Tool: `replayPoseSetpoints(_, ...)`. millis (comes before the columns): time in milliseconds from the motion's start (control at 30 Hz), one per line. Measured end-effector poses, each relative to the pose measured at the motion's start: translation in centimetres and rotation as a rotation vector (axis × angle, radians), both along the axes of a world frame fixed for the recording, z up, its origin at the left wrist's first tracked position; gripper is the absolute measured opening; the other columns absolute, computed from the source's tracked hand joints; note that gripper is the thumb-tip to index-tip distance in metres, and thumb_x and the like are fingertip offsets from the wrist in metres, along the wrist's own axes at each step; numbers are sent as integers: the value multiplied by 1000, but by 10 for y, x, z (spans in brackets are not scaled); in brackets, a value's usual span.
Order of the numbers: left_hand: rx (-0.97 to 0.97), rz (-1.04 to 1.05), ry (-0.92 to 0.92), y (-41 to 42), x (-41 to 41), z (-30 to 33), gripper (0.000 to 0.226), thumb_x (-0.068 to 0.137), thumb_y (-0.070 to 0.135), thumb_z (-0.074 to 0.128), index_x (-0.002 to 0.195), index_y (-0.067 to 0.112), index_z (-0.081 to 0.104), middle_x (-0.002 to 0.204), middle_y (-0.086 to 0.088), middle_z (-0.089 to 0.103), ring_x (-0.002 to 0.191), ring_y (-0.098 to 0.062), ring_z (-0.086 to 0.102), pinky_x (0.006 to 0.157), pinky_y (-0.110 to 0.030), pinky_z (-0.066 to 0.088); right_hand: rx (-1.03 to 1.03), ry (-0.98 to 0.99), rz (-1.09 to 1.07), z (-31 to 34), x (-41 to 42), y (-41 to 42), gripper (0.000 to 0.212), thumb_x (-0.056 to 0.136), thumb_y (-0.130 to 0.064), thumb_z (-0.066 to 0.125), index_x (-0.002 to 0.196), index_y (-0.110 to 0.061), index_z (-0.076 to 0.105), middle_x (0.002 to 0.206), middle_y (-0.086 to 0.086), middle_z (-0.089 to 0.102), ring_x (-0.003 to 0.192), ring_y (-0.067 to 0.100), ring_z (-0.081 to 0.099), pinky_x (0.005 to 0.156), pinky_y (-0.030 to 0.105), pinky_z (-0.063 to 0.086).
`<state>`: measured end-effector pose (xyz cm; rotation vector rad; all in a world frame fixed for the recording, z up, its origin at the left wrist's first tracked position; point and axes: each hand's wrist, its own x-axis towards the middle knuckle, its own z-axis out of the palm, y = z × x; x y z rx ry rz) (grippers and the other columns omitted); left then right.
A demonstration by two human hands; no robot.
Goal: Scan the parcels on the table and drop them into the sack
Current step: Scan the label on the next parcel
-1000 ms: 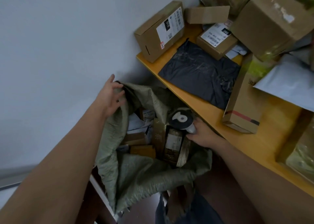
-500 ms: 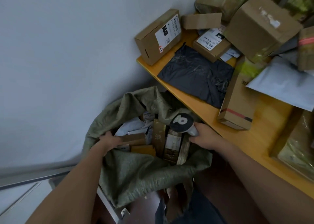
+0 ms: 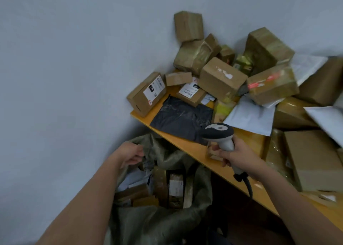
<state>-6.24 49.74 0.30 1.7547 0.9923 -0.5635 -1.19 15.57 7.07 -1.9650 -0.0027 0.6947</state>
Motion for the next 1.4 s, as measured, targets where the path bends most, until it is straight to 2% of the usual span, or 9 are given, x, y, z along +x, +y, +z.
replayPoseSetpoints(367, 150, -475, -281, -170, 123, 79, 30, 86, 0, 61, 65, 13, 45, 77, -11, 54, 74, -23, 56, 69, -28, 48, 66, -161, -445, 50, 48, -135, 23, 90, -11, 66, 111, -11, 57, 88, 12, 67, 55, 18, 60, 60, 35, 56)
replayPoseSetpoints(467, 206, -690, -315, -228, 147, 74, 5, 87, 9, 67, 85, 13, 65, 97, 2, 59, 96, -15, 58, 75, -26, 46, 65, -170, -469, 53, 60, -171, 17, 92, -11, 63, 108, -8, 58, 86, 14, 66, 56, 17, 59, 55, 28, 53)
replayPoseSetpoints(533, 231, -898, -259, -267, 157, 55, 22, 87, 16, 71, 109, 16, 71, 120, 7, 53, 112, -11, 49, 89, -27, 45, 52, -180, -461, 51, 70, -193, 15, 92, -13, 63, 106, -8, 59, 91, 15, 68, 57, 17, 60, 56, 29, 52)
replayPoseSetpoints(633, 405, -1171, -119, -312, 165, 15, 34, 88, 23, 69, 121, 29, 66, 162, 6, 11, 149, -23, 9, 115, -42, 29, 48, -174, -433, 49, 85, -224, 13, 92, -15, 65, 103, -13, 58, 96, 15, 69, 59, 19, 62, 59, 31, 53)
replayPoseSetpoints(733, 595, -1274, -92, -340, 167, -6, 46, 95, 6, 50, 134, 31, 54, 161, 9, -23, 149, -28, -16, 120, -52, 10, 49, -166, -412, 46, 99, -252, 14, 91, -14, 66, 103, -14, 58, 94, 14, 68, 54, 14, 62, 54, 24, 51)
replayPoseSetpoints(833, 740, -1319, -180, -348, 166, -9, 53, 98, 6, 49, 147, 21, 35, 162, 10, -18, 151, -23, -10, 121, -50, 8, 19, -173, -384, 43, 116, -273, 18, 90, -16, 67, 106, -10, 60, 84, 9, 67, 50, 8, 62, 49, 17, 47)
replayPoseSetpoints(967, 708, -1145, -449, -334, 172, 9, 27, 91, 7, 53, 117, 13, 59, 158, 4, 27, 143, -16, 29, 119, -40, 19, 51, -140, -407, 38, 136, -278, 25, 90, -19, 69, 111, -14, 57, 90, 9, 66, 55, 12, 63, 52, 22, 49)
replayPoseSetpoints(1067, 723, -813, -793, -324, 170, 45, 18, 88, 1, 61, 102, 5, 71, 121, -5, 62, 107, -19, 59, 93, -34, 49, 115, -112, -407, 37, 145, -269, 27, 91, -19, 68, 115, -17, 55, 94, 8, 64, 59, 12, 63, 51, 20, 47)
replayPoseSetpoints(1400, 554, -141, -1044, -293, 172, 149, 28, 85, -3, 63, 79, 14, 42, 81, 5, 48, 76, 1, 48, 68, -10, 38, 356, -107, -532, 51, 148, -221, 34, 89, -24, 69, 119, -19, 53, 95, 8, 62, 67, 17, 61, 56, 25, 48)
